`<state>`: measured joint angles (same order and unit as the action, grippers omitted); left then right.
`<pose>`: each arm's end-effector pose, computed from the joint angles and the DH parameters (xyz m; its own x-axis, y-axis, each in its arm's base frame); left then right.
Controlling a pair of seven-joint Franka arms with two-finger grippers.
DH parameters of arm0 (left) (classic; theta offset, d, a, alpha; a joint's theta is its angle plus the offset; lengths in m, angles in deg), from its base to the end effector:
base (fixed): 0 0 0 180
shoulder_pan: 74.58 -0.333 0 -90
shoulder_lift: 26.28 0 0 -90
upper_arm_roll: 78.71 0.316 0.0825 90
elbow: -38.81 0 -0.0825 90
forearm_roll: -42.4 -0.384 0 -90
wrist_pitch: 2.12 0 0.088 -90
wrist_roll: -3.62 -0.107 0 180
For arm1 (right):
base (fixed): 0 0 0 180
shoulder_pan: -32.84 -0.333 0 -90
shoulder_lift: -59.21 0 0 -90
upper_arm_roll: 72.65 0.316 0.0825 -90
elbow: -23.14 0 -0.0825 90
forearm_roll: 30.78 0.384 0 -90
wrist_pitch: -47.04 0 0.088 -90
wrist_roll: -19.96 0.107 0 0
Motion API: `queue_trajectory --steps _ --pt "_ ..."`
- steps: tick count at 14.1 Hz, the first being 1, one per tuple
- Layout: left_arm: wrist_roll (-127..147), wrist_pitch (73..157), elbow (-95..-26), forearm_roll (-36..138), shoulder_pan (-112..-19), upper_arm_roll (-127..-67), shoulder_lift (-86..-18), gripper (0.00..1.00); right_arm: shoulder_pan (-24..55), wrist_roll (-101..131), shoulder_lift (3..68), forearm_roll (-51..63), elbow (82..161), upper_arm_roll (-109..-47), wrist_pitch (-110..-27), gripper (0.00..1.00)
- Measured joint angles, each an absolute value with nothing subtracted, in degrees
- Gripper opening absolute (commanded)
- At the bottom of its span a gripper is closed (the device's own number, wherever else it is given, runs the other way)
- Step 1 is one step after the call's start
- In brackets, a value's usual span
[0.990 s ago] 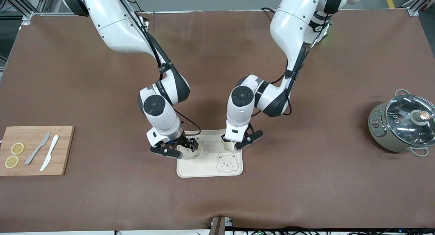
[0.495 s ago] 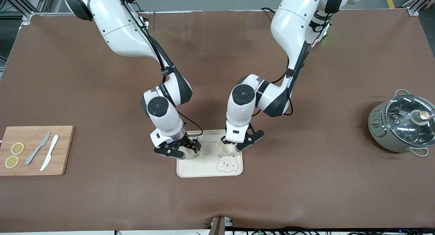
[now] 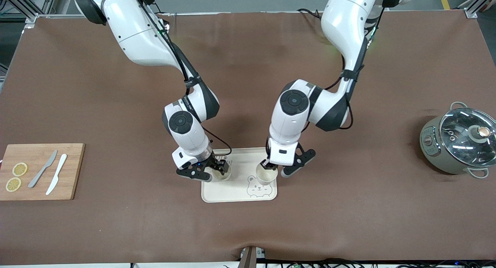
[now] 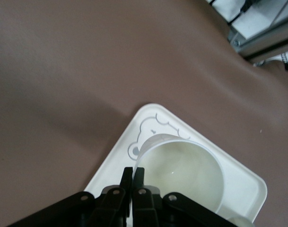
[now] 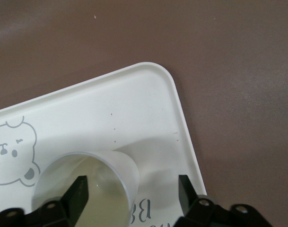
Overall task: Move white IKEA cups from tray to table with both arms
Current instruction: 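Lift the cups off the tray and carry them apart with both grippers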
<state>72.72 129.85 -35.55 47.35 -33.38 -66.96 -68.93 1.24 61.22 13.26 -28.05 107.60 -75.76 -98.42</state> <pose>0.6457 -0.4140 0.3359 0.7639 0.6268 0.1538 0.5887 -0.7743 0.2319 0.6495 0.3612 0.2275 0.9487 -0.2466 0.1980 -0.2145 -0.9618 -0.1701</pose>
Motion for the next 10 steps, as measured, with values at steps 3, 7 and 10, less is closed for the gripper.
queue_trajectory --steps 3,7,10 --pt "71.7 128.2 -35.6 47.2 -35.7 -66.8 -67.3 0.0 1.2 61.2 13.1 -28.1 107.5 -75.8 -98.4 0.16" --pt "67.2 124.0 -35.6 47.1 -38.5 -66.7 -65.6 0.0 1.2 61.2 12.8 -28.1 107.3 -75.8 -98.4 0.02" --pt "62.7 120.8 -35.7 47.1 -41.1 -66.6 -64.5 0.0 1.2 61.2 12.5 -28.1 106.9 -75.7 -98.4 0.01"
